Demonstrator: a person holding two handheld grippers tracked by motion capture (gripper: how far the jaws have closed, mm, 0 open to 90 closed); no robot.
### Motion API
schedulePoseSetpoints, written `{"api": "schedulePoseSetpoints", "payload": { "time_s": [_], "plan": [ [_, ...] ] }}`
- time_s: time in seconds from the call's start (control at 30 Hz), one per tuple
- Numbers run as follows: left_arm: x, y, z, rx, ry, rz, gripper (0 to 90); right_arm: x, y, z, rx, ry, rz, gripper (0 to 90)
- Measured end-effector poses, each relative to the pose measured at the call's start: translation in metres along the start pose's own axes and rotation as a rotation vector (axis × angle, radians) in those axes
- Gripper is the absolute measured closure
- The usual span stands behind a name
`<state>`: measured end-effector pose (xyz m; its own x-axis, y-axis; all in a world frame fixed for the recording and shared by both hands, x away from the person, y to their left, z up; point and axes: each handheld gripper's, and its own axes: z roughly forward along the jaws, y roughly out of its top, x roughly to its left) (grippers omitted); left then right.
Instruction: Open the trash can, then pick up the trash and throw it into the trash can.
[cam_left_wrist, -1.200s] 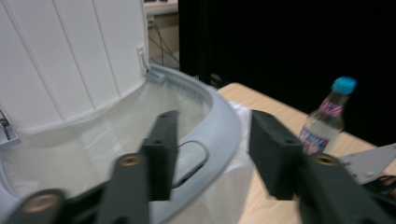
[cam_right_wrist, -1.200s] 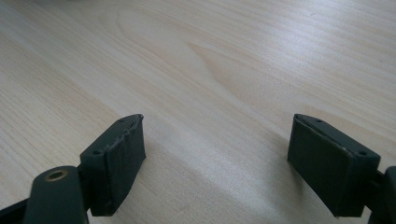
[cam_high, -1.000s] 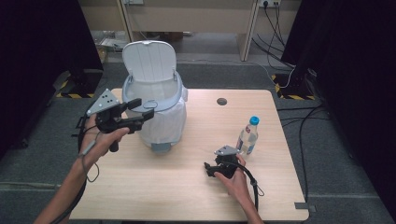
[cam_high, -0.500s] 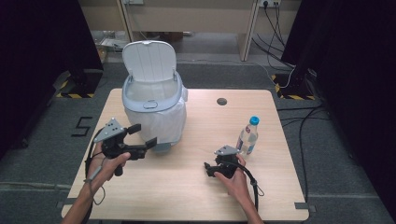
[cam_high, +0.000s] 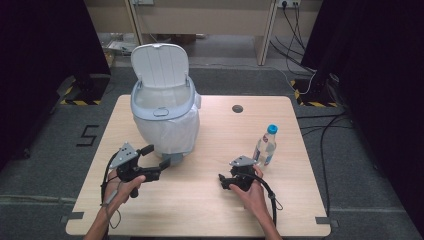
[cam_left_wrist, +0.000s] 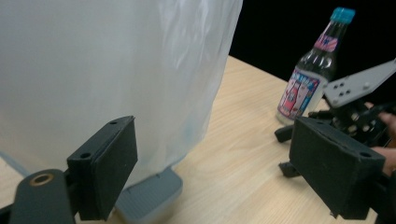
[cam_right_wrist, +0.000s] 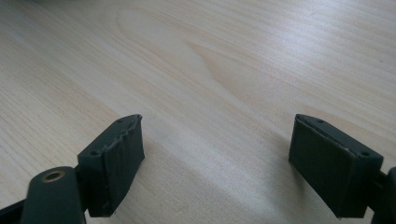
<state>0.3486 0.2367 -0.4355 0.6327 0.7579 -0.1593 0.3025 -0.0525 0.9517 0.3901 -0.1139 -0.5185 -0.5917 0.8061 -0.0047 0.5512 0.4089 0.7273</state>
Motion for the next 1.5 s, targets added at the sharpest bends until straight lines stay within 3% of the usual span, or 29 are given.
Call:
{"api": "schedulePoseSetpoints", "payload": {
  "time_s": [0.2,0.4,0.5,0.57,0.67,0.77,0.93,1.0,1.2,1.37,1.43,1.5],
  "plan": [
    [0.010,-0.027,0.008,0.036,0.018,-0.013,14.4,0.000,0.000,0.000,-0.002,0.000,-0.005,18.0],
    [0.017,-0.043,0.014,0.094,0.042,0.010,14.4,0.000,0.000,0.000,0.000,0.000,0.001,18.1],
    [0.021,-0.059,0.019,0.177,0.075,0.013,14.5,0.000,0.000,0.000,0.000,0.000,0.001,18.1],
    [0.023,-0.067,0.021,0.232,0.077,-0.005,14.5,0.000,0.000,0.000,0.000,0.000,0.001,18.1],
    [0.025,-0.076,0.023,0.313,0.113,0.011,14.7,0.000,0.000,0.000,0.000,0.000,0.001,18.0],
    [0.025,-0.080,0.026,0.368,0.132,0.029,14.8,0.000,0.000,0.000,0.000,0.000,0.001,18.0],
    [0.025,-0.081,0.029,0.418,0.145,0.033,15.0,0.000,0.000,0.000,0.000,0.002,-0.001,17.8],
    [0.025,-0.080,0.030,0.445,0.158,0.066,14.6,-0.001,-0.001,-0.001,0.002,0.016,-0.008,16.7],
    [0.024,-0.081,0.031,0.445,0.161,0.068,14.2,-0.002,-0.003,-0.007,0.012,0.015,-0.007,16.7],
    [0.024,-0.081,0.031,0.445,0.161,0.069,14.2,0.001,-0.007,-0.023,-0.034,-0.007,-0.016,17.1],
    [0.024,-0.081,0.031,0.444,0.162,0.068,14.1,0.000,-0.013,-0.037,-0.066,-0.039,-0.017,17.6],
    [0.024,-0.081,0.031,0.444,0.163,0.068,14.1,-0.001,-0.017,-0.045,-0.091,-0.047,0.010,18.6]
  ]
}}
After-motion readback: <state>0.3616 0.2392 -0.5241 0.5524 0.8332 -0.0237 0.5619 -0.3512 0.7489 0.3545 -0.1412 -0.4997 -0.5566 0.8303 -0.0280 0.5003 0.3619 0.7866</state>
